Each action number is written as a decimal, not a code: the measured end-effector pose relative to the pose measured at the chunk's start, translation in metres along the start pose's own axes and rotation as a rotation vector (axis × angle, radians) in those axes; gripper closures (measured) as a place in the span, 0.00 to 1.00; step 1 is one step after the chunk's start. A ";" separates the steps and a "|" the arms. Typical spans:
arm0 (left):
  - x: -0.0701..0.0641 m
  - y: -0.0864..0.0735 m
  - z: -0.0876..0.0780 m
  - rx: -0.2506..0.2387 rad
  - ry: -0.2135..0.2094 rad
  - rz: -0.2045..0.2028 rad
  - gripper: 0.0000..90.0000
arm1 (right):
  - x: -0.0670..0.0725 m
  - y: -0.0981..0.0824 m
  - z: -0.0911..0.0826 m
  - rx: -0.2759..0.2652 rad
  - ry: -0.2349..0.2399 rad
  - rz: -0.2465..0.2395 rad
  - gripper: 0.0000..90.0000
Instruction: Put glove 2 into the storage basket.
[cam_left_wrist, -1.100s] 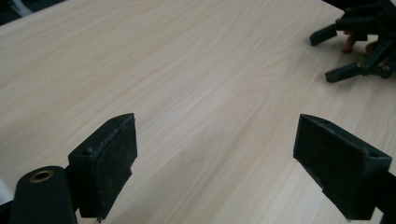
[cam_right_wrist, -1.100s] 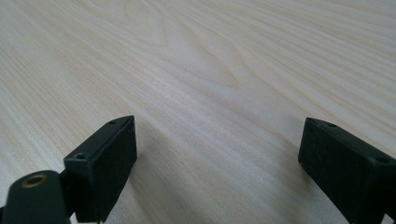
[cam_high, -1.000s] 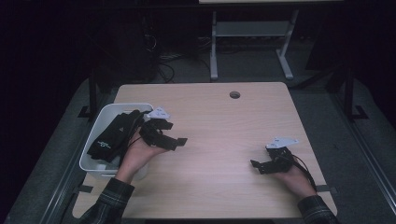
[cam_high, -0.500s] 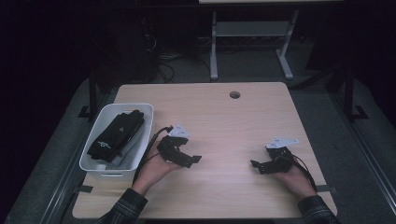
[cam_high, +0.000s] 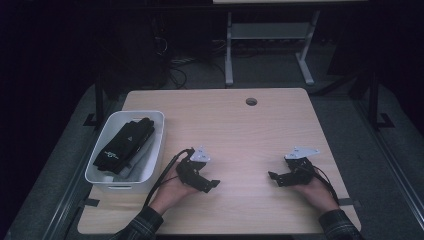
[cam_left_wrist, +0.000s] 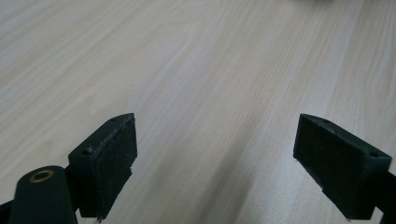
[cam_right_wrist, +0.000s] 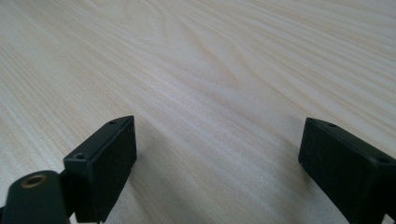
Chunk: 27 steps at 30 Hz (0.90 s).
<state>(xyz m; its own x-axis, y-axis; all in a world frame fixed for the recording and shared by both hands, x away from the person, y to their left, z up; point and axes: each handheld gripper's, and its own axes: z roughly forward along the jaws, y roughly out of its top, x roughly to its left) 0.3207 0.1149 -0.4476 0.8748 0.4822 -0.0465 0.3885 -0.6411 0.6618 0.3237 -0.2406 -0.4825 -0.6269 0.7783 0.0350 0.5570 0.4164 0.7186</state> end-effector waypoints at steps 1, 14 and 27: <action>-0.001 -0.002 0.002 -0.002 0.002 0.001 0.14 | 0.000 0.000 0.000 0.000 0.000 0.000 0.12; -0.004 -0.018 0.017 -0.016 0.020 0.026 0.14 | 0.000 0.000 0.000 0.000 0.003 0.000 0.12; -0.003 -0.024 0.019 -0.075 0.016 0.047 0.14 | 0.000 0.000 0.000 -0.001 0.004 -0.001 0.12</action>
<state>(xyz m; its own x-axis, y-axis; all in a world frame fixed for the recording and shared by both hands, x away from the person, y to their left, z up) 0.3139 0.1174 -0.4781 0.8868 0.4621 -0.0022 0.3233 -0.6170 0.7175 0.3232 -0.2404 -0.4826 -0.6294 0.7762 0.0367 0.5561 0.4169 0.7190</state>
